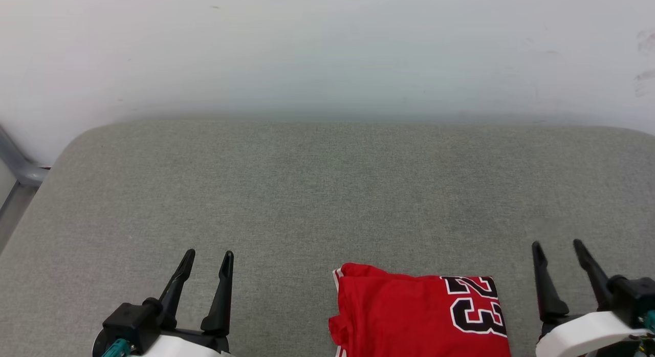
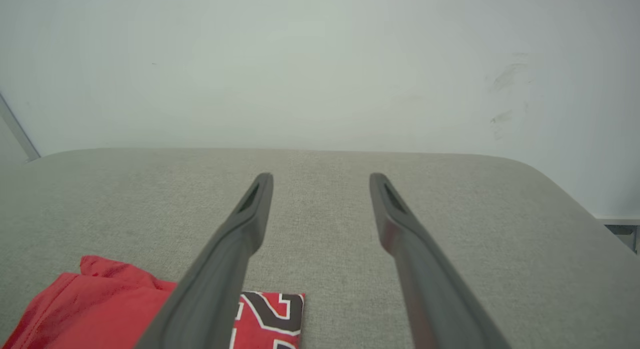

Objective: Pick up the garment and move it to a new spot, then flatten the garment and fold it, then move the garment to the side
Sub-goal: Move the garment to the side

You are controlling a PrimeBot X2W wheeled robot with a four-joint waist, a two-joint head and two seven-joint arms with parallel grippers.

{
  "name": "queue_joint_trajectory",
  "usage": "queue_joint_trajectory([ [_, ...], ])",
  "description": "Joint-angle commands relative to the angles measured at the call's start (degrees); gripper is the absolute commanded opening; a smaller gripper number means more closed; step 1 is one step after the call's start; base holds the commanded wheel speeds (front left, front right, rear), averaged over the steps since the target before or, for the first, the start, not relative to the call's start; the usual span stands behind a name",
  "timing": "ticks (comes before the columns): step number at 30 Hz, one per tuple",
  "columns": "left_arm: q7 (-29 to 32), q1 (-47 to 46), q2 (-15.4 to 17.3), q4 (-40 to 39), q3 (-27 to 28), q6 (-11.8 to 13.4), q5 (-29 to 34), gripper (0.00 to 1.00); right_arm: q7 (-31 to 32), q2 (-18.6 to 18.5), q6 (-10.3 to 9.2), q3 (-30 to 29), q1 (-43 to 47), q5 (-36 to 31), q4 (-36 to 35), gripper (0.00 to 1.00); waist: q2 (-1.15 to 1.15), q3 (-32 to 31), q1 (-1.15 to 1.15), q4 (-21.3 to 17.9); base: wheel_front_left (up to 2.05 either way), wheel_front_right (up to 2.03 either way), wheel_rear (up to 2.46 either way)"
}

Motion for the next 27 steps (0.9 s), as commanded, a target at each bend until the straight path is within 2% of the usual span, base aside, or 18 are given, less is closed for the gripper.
queue_joint_trajectory([
  [1,-0.26,0.51,0.03,0.14,0.23,-0.23,0.21,1.0,0.49,-0.51,-0.05,0.28,0.14,-0.14,0.15,1.0,0.0,0.04,0.0,0.08,0.0,0.0,0.0],
  [5,-0.26,0.64,0.4,0.66,0.23,-0.26,0.24,1.0,8.73,-2.48,-0.05,2.47,0.79,0.99,0.25,1.0,0.0,0.31,0.0,0.3,0.0,0.0,0.0],
  [10,-0.26,0.58,0.69,0.81,0.15,-0.3,0.02,1.0,25.55,-4.9,-0.04,5.28,2.63,2.97,0.55,1.0,0.0,0.95,0.0,0.86,0.0,0.0,0.0],
  [15,-0.26,-0.92,1.57,0.79,-1.75,-0.31,0.25,1.0,39.23,-4.78,-0.05,4.98,2.05,6.42,-2.21,1.0,0.0,3.23,0.0,1.8,0.0,0.0,0.0],
  [23,-0.27,-3.73,2.24,1.03,-3.39,-0.32,-0.16,1.0,51.13,-2.56,-0.04,3.26,-0.31,5.5,-2.82,1.0,0.0,7.6,0.0,4.24,0.0,0.0,0.0],
  [27,-0.26,-5.1,2.22,1.09,-3.73,-0.32,-0.42,1.0,53.92,-2.13,-0.04,3.47,-1.12,4.37,-1.39,1.0,0.0,9.24,0.0,5.64,0.0,0.0,0.0],
])
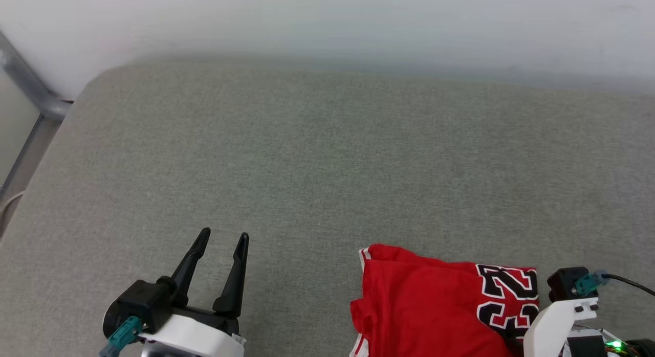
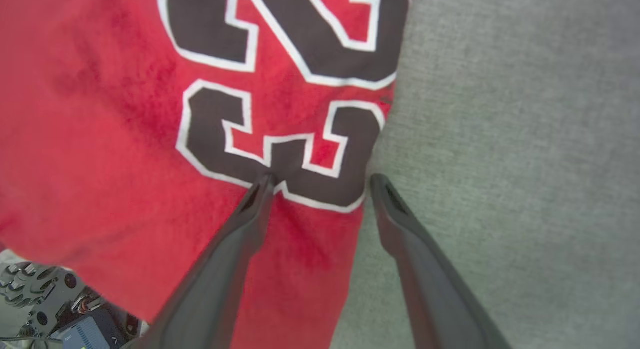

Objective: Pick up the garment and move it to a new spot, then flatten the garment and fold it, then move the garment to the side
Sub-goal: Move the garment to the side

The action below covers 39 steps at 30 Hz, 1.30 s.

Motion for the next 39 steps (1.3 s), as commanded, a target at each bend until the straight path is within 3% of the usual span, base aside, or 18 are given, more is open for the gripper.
queue_joint_trajectory([
  [1,-0.26,-1.09,0.14,-0.1,0.0,-0.09,-0.32,1.0,0.49,0.67,-0.03,0.21,-0.87,0.24,1.01,1.0,0.0,1.37,0.0,1.32,0.0,0.0,0.0],
  [7,-0.26,-1.61,0.4,0.03,-0.2,-0.09,-0.42,1.0,1.5,1.82,0.05,2.45,-1.04,0.31,6.72,1.0,0.0,2.52,0.0,2.37,0.0,0.0,0.0],
  [9,-0.27,-1.8,0.42,0.24,-0.41,-0.04,-0.33,1.0,0.97,1.61,0.07,3.88,-1.26,0.59,8.19,0.0,0.0,2.55,0.0,2.52,0.0,0.0,0.0],
  [16,-0.26,-0.93,0.58,0.64,-0.51,-0.04,-0.83,1.0,-3.94,-4.03,-0.07,8.0,-5.45,-0.12,6.46,0.0,0.0,0.57,0.0,-0.17,0.0,0.0,0.0],
  [25,-0.26,-1.98,-0.6,0.01,-2.2,-0.04,-1.01,1.0,-2.83,-17.58,-0.06,17.69,-14.51,-1.07,1.69,0.0,0.0,-0.38,0.0,-6.74,0.0,0.0,0.0],
  [31,-0.26,-4.7,-1.37,-0.66,-4.71,-0.04,-0.56,1.0,-2.35,-26.64,-0.07,21.38,-20.17,0.25,0.57,0.0,0.0,2.45,0.0,-11.27,0.0,0.0,0.0],
  [35,-0.22,-6.53,-0.89,-1.39,-5.66,-0.04,-0.3,1.0,-2.78,-30.11,-0.06,21.25,-22.36,1.8,1.73,0.0,0.0,4.84,0.0,-13.72,0.0,0.0,0.0],
  [37,-0.21,-8.33,0.09,-2.47,-6.39,-0.04,0.0,1.0,-4.2,-33.79,-0.07,20.04,-24.54,2.08,3.14,0.0,0.0,7.52,0.0,-15.95,0.0,0.0,0.0],
  [39,-0.2,-9.06,0.37,-2.82,-6.71,-0.04,0.1,1.0,-5.0,-34.64,-0.07,19.46,-25.14,2.11,3.86,0.0,0.0,8.4,0.0,-16.52,0.0,0.0,0.0],
])
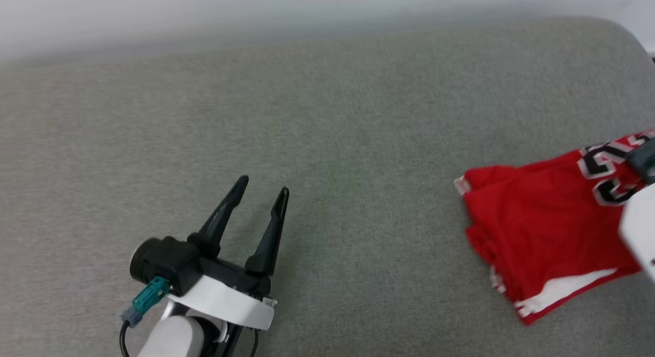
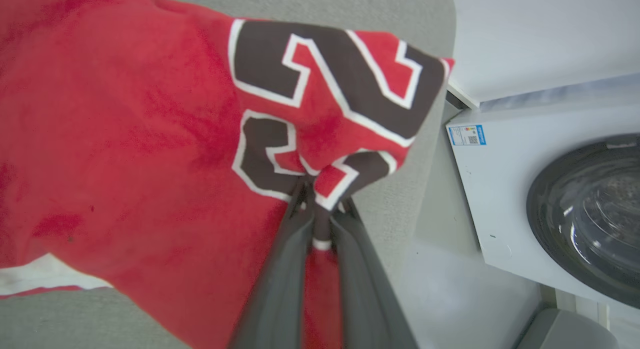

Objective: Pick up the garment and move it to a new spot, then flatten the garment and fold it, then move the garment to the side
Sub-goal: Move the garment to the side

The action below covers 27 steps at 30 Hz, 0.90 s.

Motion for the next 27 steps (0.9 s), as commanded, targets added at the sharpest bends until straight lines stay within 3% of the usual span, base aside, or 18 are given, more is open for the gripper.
queue_joint_trajectory([
  [1,-0.13,-1.37,0.62,-0.72,-0.21,0.04,0.17,1.0,-1.16,-0.78,-0.11,-1.45,-1.67,0.4,1.01,0.0,0.0,3.83,-0.01,-3.17,0.0,0.0,0.0],
  [5,-0.13,-3.93,2.18,-2.86,-0.92,0.04,0.21,1.0,-5.45,-3.28,-0.11,-6.42,-3.86,0.3,4.91,0.0,0.0,7.85,-0.01,-4.64,0.0,0.0,0.0],
  [14,-0.1,-9.94,7.27,-10.43,-3.6,0.04,-0.45,1.0,-17.4,-9.21,-0.11,-11.66,-7.47,-4.98,16.27,0.0,0.0,16.64,-0.01,-5.23,0.0,0.0,0.0],
  [20,1.47,-12.5,9.82,-14.92,-3.89,0.04,-0.63,1.0,-24.4,-8.0,-0.11,-18.42,-9.42,-9.39,26.28,0.0,0.0,20.05,-0.01,-4.07,0.0,0.0,0.0],
  [27,3.75,-13.81,11.29,-19.94,-3.11,0.72,-0.06,1.0,-28.96,-4.29,-0.11,-24.13,-12.26,-13.92,32.12,0.0,0.0,23.72,-0.01,-3.08,0.0,0.0,0.0],
])
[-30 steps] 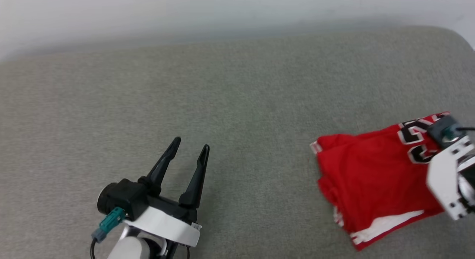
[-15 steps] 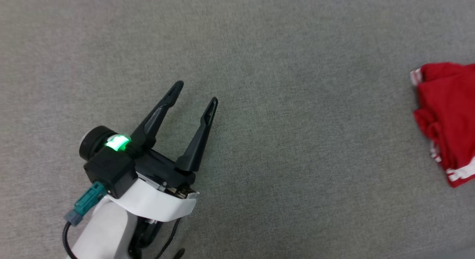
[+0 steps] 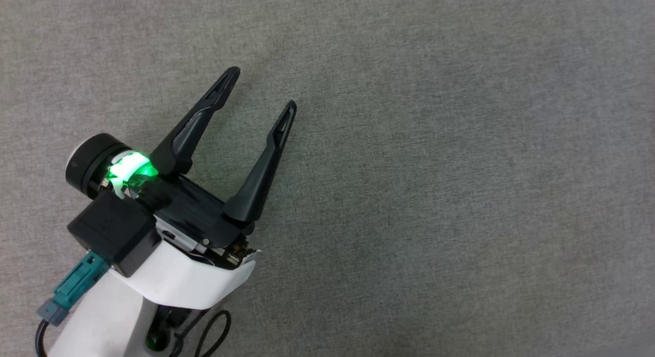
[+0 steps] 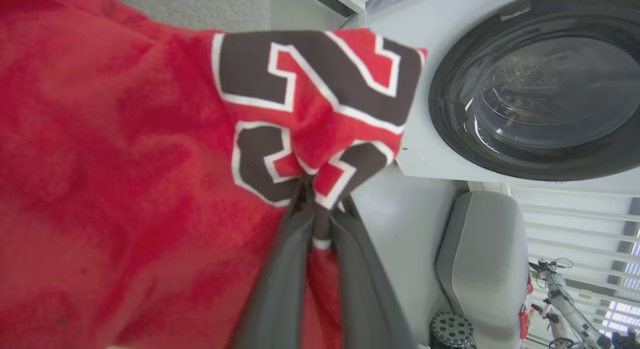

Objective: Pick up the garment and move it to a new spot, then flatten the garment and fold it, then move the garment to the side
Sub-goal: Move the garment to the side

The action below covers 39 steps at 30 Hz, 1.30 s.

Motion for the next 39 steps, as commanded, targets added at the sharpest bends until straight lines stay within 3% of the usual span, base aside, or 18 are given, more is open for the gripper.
queue_joint_trajectory([
  [1,0.55,-0.64,0.35,-0.63,0.17,0.36,0.2,1.0,-0.82,0.65,-0.11,-0.5,-1.05,-2.09,0.76,0.0,0.0,1.17,-0.01,0.57,0.0,0.0,0.0],
  [7,0.05,0.66,0.8,-0.44,1.07,1.39,0.45,1.0,-0.95,3.03,-0.11,-3.4,-2.44,-7.22,3.41,0.0,0.0,1.53,-0.01,1.01,0.0,0.0,0.0],
  [8,-0.23,0.78,0.65,-0.14,1.05,1.4,0.31,1.0,-1.17,3.29,-0.11,-3.95,-2.38,-8.19,3.46,0.45,0.0,1.33,-0.01,1.11,0.0,0.0,0.0],
  [9,-0.49,0.9,0.52,0.23,0.99,1.33,0.19,1.0,-1.17,3.52,-0.11,-4.21,-2.22,-9.15,3.47,1.0,0.0,1.02,-0.01,1.2,0.0,0.0,0.0],
  [18,-2.73,3.05,-1.99,6.55,1.78,2.02,-1.63,1.0,-1.42,5.73,-0.11,-5.51,-1.01,-12.62,-0.88,1.0,0.0,-6.35,-0.01,2.15,0.0,0.0,0.0],
  [30,-3.63,12.15,-5.37,14.29,8.12,3.96,-2.5,1.0,-8.71,15.58,-0.11,1.71,3.32,-3.59,-13.41,1.0,0.0,-22.08,-0.01,3.3,0.0,0.0,0.0],
  [39,-3.6,19.72,-8.3,17.55,11.45,3.77,-2.28,1.0,-11.83,24.8,-0.11,2.62,13.35,3.99,-23.6,1.0,0.0,-30.68,-0.01,6.04,0.0,0.0,0.0],
])
